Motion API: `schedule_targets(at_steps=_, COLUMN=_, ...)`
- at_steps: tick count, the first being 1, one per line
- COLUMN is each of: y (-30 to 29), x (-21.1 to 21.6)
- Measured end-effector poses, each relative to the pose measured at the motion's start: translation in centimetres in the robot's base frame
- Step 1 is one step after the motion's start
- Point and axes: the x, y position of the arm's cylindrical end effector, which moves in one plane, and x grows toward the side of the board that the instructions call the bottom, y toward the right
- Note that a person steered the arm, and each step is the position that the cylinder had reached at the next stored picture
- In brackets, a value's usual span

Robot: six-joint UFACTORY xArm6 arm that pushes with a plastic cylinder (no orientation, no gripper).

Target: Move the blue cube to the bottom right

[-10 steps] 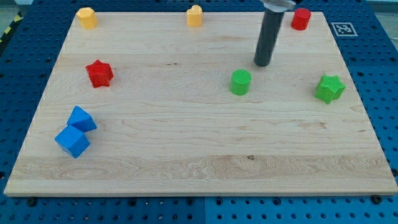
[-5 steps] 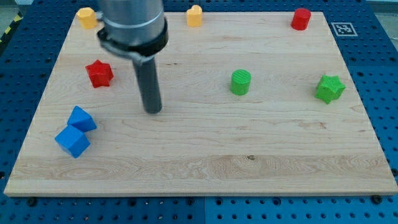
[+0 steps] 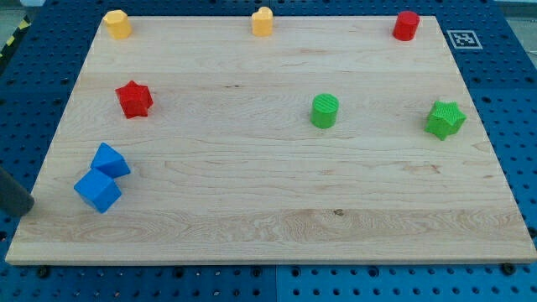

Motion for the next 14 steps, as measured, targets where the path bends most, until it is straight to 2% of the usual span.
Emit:
schedule_targets(at_steps=1, y=0.0, x=-0.3)
schedule_targets(at_steps=2, y=2.4, x=-0.3)
schedule_targets(at_steps=4, y=10.6, x=-0.2)
schedule_targets(at_steps=7, y=10.6, x=-2.4)
schedule_targets(at_steps=8, y=13.0, x=-2.4)
schedule_targets(at_steps=10, y=22.8, x=-2.0)
schedule_targets(at_steps=14, y=38.8, x=-2.0)
